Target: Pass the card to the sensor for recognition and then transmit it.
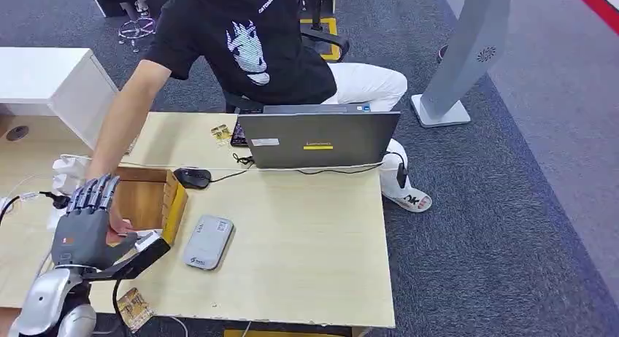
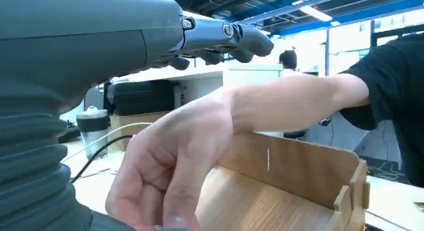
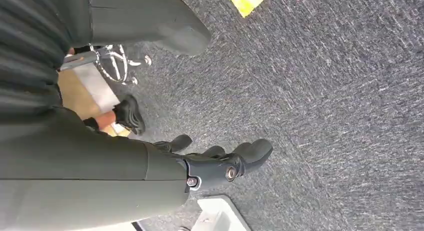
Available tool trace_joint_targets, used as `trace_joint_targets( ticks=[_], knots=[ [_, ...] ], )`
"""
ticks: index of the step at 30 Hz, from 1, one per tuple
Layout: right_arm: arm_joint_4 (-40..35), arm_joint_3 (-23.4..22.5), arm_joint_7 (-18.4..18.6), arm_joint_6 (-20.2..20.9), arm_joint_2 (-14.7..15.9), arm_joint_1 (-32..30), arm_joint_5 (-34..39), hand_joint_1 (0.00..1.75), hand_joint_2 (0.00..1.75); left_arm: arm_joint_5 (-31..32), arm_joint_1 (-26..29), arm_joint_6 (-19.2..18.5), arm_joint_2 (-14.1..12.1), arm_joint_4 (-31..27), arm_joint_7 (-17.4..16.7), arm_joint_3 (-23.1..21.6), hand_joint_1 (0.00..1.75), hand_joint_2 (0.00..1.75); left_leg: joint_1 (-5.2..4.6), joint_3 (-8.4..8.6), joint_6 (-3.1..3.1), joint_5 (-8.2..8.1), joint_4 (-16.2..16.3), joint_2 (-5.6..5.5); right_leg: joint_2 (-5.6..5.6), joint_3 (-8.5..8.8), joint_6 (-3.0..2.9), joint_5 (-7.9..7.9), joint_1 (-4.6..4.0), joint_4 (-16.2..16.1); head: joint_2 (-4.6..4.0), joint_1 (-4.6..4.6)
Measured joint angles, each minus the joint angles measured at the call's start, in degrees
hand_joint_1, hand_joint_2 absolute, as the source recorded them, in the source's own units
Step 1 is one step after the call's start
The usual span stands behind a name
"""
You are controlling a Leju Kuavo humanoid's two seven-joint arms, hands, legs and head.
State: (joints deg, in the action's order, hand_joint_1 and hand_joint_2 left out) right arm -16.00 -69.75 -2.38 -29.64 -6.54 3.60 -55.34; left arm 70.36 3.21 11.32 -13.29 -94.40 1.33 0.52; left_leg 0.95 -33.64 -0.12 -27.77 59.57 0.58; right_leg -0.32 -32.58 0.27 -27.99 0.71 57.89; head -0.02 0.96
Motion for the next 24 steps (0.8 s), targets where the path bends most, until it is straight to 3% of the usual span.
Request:
trace_joint_targets(
  ticks=[24],
  knots=[
    [0.0, -1.2, 0.0, 0.0, 0.0, 0.0, 0.0, 0.00, 1.75, -0.9, 2.2, -0.4, 0.5, -4.3, 0.9, 2.4, 0.00, 1.75, 0.00, 0.00, 0.00, 0.00, 0.0, 0.00, 0.00, 0.00, 0.00, 0.00, 0.00, 0.0, 0.00, 0.00]
  ],
)
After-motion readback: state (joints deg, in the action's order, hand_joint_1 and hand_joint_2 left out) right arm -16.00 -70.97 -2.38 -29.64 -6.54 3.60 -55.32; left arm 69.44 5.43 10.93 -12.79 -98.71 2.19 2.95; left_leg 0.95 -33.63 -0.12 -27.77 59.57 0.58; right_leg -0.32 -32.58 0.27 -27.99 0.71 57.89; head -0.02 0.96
